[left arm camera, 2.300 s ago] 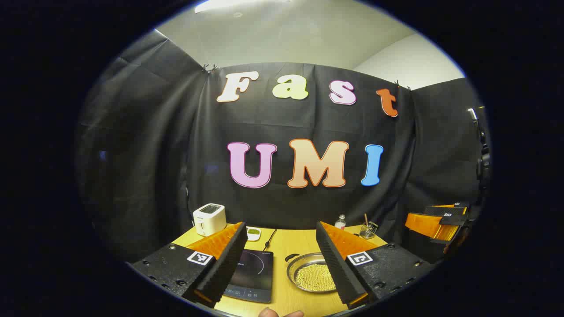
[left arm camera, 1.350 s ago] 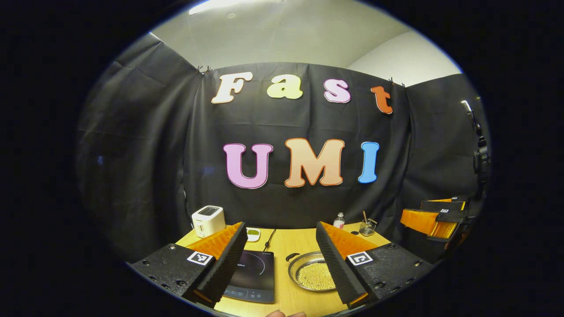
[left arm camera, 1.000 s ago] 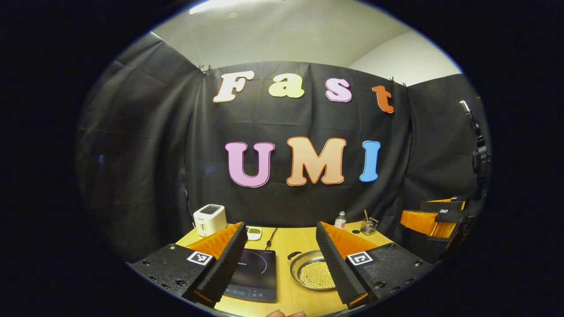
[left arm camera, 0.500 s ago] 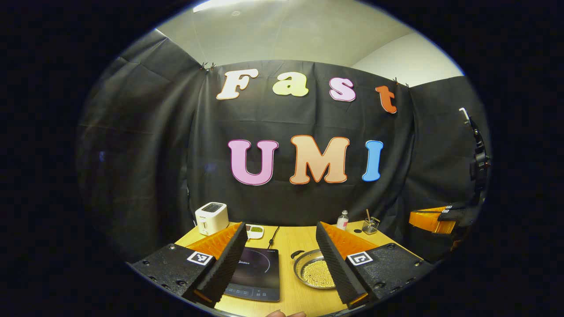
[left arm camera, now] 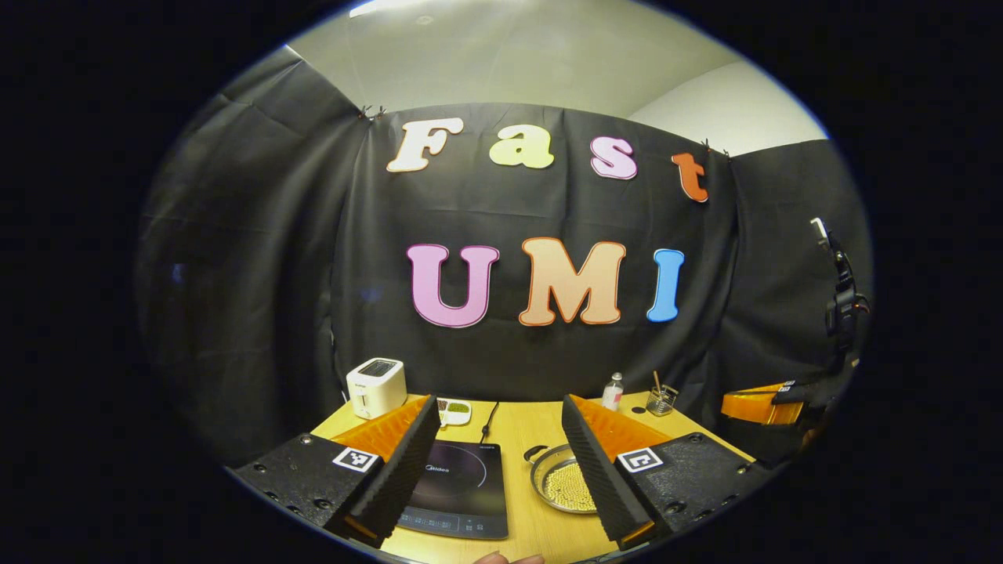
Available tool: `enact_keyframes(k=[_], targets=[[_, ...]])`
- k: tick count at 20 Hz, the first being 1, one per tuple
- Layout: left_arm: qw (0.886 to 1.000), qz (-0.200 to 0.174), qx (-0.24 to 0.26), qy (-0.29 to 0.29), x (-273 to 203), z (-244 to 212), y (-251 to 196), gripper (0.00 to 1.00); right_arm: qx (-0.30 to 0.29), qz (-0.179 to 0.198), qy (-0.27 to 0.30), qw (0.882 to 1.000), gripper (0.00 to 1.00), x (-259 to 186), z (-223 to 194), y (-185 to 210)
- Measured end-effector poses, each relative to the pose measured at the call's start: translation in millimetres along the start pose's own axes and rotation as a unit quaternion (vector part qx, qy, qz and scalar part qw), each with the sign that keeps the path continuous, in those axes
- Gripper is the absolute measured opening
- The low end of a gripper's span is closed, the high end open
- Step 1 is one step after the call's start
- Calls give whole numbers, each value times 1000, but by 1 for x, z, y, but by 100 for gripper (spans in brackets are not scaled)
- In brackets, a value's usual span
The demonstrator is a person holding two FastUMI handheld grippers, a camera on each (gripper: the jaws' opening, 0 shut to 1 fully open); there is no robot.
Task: First push the handle of the pot to place it horizontally, then grasp the pot with both hands and set it on the induction cooktop.
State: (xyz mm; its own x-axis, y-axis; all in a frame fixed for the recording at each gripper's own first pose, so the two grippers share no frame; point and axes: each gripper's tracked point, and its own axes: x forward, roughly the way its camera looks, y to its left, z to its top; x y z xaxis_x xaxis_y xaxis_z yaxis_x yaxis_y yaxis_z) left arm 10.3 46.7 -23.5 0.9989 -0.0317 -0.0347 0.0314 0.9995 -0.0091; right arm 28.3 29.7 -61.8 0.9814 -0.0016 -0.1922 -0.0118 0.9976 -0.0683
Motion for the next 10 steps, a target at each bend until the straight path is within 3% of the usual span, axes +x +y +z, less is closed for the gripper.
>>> enact_keyframes(k=[3,4,5,6,10], targets=[[1000,2,4,10,3,-8,4,91,24,4,33,999,3,8,-22,-5],[1000,5,2,13,5,-12,5,95,35,7,48,998,3,12,-30,-5],[1000,8,-2,19,8,-16,6,91,42,9,61,997,2,17,-39,-6],[1000,10,-4,26,11,-22,5,95,48,11,77,996,2,21,-49,-7],[998,18,0,57,28,-43,3,95,67,29,137,988,3,37,-92,-8]])
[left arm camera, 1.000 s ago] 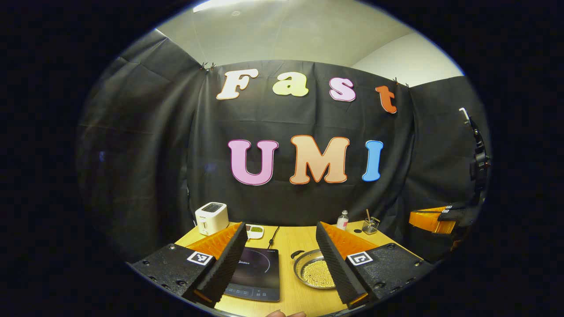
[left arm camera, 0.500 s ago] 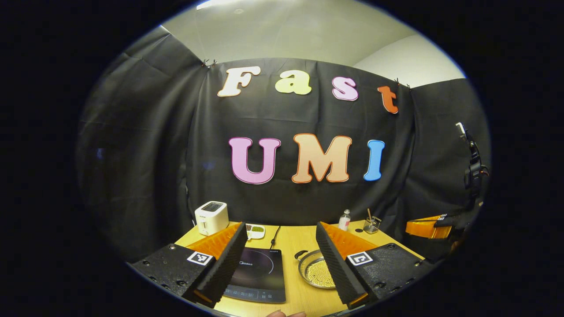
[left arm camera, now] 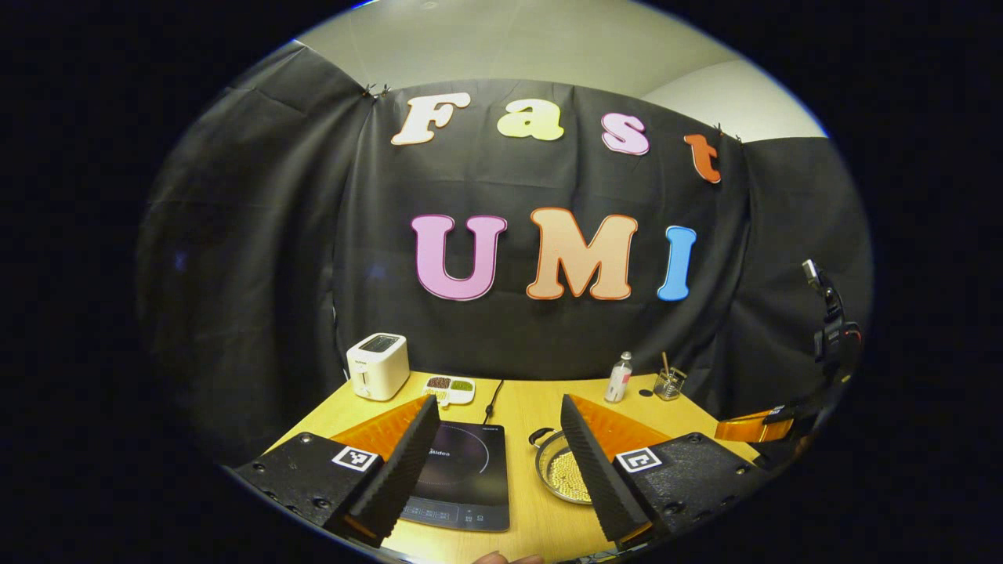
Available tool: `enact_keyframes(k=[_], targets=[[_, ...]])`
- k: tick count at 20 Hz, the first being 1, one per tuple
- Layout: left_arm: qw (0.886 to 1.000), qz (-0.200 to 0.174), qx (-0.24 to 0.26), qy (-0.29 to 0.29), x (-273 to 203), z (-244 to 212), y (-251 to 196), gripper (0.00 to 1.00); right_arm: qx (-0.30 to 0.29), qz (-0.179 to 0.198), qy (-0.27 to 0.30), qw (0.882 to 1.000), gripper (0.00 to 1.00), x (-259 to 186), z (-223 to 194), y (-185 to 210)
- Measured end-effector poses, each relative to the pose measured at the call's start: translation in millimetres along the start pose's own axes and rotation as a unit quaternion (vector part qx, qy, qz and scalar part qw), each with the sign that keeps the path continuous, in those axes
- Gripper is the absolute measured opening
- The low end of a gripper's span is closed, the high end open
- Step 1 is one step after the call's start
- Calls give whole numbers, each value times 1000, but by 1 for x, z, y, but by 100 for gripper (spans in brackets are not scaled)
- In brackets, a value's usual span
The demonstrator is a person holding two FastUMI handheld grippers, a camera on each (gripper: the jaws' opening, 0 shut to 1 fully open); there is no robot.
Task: First push the handle of the pot to place it horizontally, then grasp the pot with both hands and set it on the induction cooktop.
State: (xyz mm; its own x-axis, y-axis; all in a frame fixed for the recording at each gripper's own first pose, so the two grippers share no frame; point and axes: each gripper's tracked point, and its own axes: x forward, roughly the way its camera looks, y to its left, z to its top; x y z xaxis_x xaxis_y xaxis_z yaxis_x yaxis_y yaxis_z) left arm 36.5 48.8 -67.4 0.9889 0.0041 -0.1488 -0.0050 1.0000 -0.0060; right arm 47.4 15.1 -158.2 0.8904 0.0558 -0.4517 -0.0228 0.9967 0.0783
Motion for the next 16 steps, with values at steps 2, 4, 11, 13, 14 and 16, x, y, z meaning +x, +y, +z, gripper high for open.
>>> enact_keyframes(k=[2,4,11,13,14,16], targets=[[1000,-5,4,23,10,-11,-9,95,9,9,30,999,0,13,-18,-6],[999,-4,4,46,21,-20,-18,90,24,16,58,998,3,24,-36,-13],[991,3,2,132,52,-55,-67,95,55,55,162,984,0,54,-110,-34],[988,15,6,151,57,-63,-76,96,46,70,188,979,3,60,-127,-37],[987,20,6,160,59,-66,-83,95,41,79,195,977,3,63,-133,-38],[984,30,12,175,58,-71,-94,96,19,93,196,976,3,67,-139,-40]])
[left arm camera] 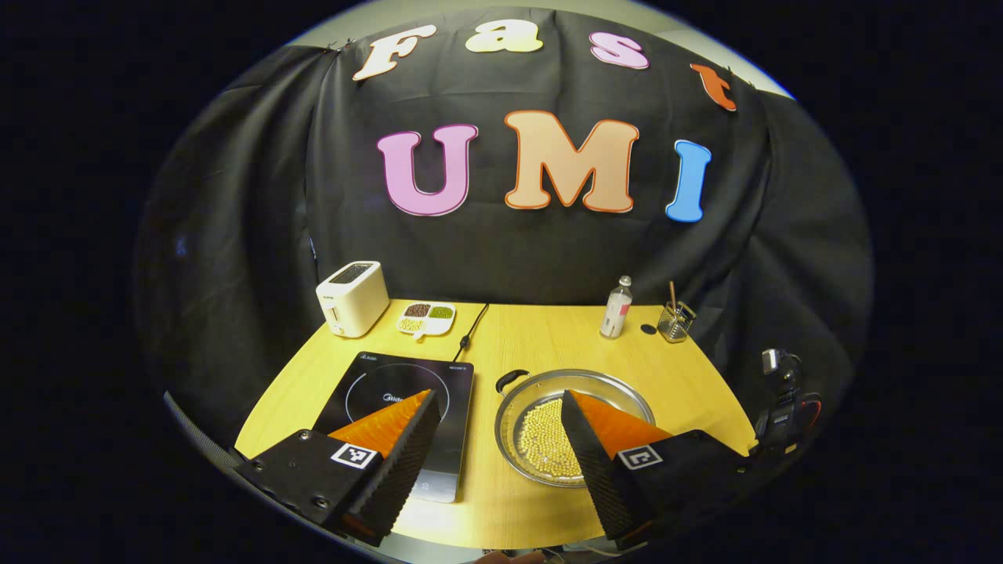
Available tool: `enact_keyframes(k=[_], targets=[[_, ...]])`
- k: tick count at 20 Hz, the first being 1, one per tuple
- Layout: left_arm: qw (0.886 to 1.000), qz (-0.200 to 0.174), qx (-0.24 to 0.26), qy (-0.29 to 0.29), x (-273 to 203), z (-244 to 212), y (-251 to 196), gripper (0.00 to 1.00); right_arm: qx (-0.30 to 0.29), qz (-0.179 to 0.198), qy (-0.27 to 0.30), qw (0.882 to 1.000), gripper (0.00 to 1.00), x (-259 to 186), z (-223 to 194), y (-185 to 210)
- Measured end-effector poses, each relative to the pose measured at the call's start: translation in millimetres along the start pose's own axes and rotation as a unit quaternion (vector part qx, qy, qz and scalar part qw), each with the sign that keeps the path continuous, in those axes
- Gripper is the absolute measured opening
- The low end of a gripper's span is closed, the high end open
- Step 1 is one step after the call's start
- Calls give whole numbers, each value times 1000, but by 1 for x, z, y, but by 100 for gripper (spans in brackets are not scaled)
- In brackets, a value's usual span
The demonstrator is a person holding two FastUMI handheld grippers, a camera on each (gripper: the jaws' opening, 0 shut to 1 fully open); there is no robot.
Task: First push the handle of the pot to place it horizontally, then grasp the pot with both hands and set it on the induction cooktop.
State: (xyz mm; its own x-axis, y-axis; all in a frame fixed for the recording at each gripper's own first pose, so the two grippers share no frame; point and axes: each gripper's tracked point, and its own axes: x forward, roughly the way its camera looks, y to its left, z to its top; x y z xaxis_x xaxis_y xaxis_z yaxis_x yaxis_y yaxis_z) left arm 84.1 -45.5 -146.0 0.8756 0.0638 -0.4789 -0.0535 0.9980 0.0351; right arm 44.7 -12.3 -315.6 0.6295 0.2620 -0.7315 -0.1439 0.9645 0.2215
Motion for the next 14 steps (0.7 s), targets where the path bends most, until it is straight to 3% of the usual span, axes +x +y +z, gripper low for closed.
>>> enact_keyframes(k=[3,14], targets=[[1000,9,7,7,-1,-2,-14,95,-38,6,2,999,3,12,-1,-10],[999,27,5,34,1,-15,-15,96,-43,27,20,999,0,30,-4,-12]])
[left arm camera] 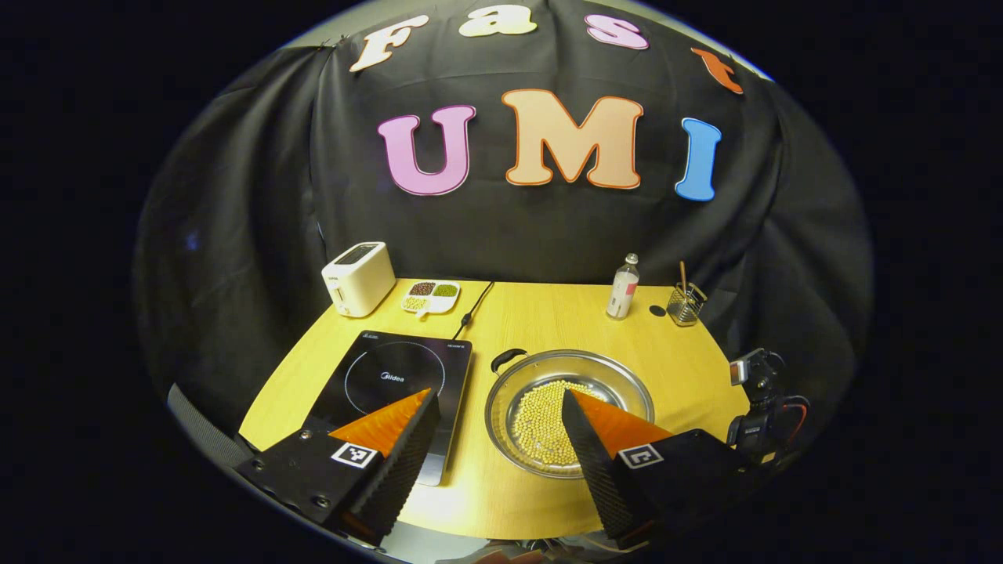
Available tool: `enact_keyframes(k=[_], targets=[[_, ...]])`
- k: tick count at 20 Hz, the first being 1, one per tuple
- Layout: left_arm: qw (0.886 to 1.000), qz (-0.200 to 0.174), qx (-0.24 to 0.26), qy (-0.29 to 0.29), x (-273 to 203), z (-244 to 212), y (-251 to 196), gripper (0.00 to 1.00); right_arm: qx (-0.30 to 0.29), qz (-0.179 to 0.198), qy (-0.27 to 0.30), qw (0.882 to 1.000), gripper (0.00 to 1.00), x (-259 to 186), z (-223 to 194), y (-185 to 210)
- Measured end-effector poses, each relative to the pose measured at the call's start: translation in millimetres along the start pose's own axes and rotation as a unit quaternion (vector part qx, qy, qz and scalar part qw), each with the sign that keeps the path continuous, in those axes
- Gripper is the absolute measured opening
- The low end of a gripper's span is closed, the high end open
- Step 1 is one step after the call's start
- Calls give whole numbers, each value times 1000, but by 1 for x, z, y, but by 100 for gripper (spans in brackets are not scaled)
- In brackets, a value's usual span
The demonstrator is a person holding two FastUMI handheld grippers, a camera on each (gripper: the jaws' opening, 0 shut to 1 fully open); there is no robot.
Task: First push the handle of the pot to place it horizontally, then grasp the pot with both hands and set it on the induction cooktop.
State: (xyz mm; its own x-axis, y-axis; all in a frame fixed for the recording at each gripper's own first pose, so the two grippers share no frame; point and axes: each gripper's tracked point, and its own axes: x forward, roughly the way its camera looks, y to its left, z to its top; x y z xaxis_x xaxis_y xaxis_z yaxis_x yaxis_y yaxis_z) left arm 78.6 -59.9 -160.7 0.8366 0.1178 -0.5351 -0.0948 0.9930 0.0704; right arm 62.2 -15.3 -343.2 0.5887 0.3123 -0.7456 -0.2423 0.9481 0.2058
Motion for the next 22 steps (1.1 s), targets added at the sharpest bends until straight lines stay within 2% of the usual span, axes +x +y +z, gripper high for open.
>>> enact_keyframes(k=[1,4,5,8,9,10,13,22], targets=[[1000,0,2,-2,-1,2,0,96,0,1,2,1000,3,2,0,1],[1000,-1,8,-7,-3,6,-2,96,0,4,7,1000,0,8,-1,2],[1000,0,11,-11,-3,8,-2,96,1,5,9,1000,3,10,-3,2],[1000,1,14,-13,-6,5,0,96,-2,6,16,1000,3,14,-6,1],[1000,0,10,-12,-6,4,0,96,-1,5,18,1000,0,15,-8,0],[1000,0,7,-10,-6,3,1,96,0,5,17,1000,3,15,-7,-1],[1000,0,5,-8,-5,2,0,96,5,2,14,1000,0,14,-6,-5],[1000,-2,11,-6,-6,-2,-2,96,20,-20,15,999,0,21,1,-36]])
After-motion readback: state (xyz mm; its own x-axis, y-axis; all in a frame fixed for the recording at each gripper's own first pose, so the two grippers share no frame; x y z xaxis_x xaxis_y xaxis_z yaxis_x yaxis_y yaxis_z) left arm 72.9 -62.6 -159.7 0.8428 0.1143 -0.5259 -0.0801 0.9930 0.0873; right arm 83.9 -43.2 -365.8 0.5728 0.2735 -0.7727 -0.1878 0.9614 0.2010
